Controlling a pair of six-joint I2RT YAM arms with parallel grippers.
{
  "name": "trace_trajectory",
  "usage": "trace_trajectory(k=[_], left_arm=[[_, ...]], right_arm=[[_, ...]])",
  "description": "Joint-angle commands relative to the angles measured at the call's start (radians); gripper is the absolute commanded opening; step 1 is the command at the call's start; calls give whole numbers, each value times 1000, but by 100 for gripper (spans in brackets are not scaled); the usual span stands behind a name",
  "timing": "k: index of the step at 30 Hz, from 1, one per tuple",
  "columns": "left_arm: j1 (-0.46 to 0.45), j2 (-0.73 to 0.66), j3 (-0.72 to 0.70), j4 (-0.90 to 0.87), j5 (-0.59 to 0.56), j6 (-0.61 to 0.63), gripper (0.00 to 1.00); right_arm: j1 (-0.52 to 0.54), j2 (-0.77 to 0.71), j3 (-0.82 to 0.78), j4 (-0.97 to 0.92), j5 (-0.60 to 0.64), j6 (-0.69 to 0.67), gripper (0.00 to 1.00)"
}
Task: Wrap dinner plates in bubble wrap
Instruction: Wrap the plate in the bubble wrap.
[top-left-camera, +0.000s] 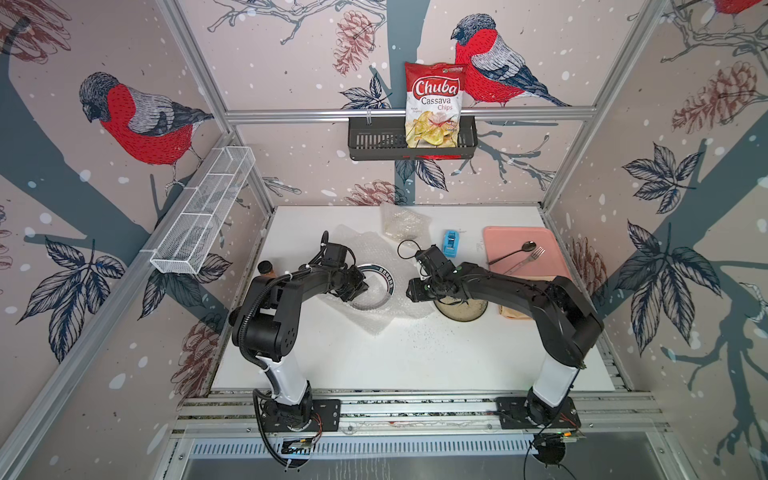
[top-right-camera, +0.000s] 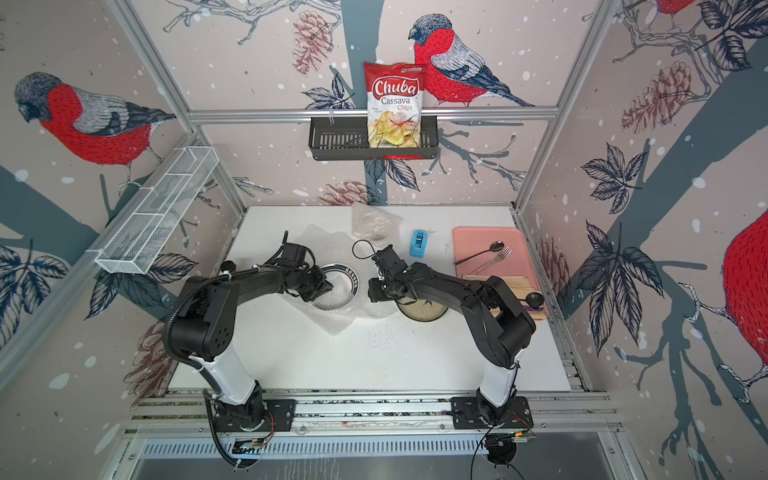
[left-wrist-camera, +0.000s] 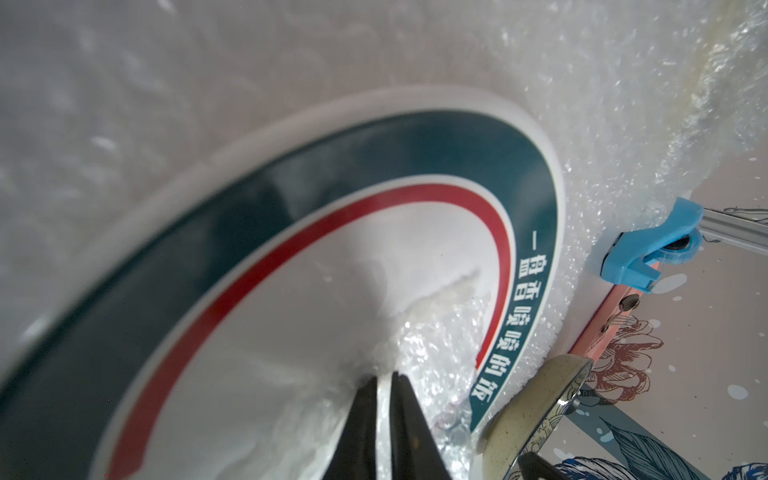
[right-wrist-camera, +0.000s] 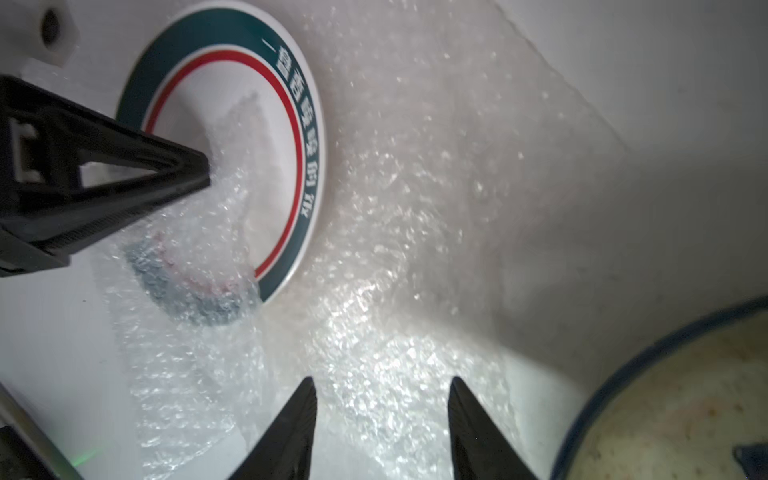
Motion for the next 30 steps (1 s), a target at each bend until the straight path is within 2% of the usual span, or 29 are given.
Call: trace_trajectory(k=[1,7,12,16,21,24,28,30], left_arm=[[-2,12,-11,-20,-35,34,12],[-2,20,-13,-23,-25,69,12],[-1,17,-29,-23,-22,83,12],[-1,12,-40,-19,-20,84,12],[3,6,-42,-19,-19,83,12],[4,3,-44,-21,-20,83,12],[9,0,-51,-22,-21,83,12],[10,0,-58,-16,-19,80,12]], right_arm=[[23,-34,-35,-44,174,131,52],[92,27,5,-119,284,279,54],[129,75,9,-112,298,333,54],[148,79,13,-140,362,378,54],[146,101,-4,-101,330,374,51],[135,111,-19,-61,284,351,45],[133,84,-22,-30,266,326,23],[134,64,-19,-15,271,311,17]])
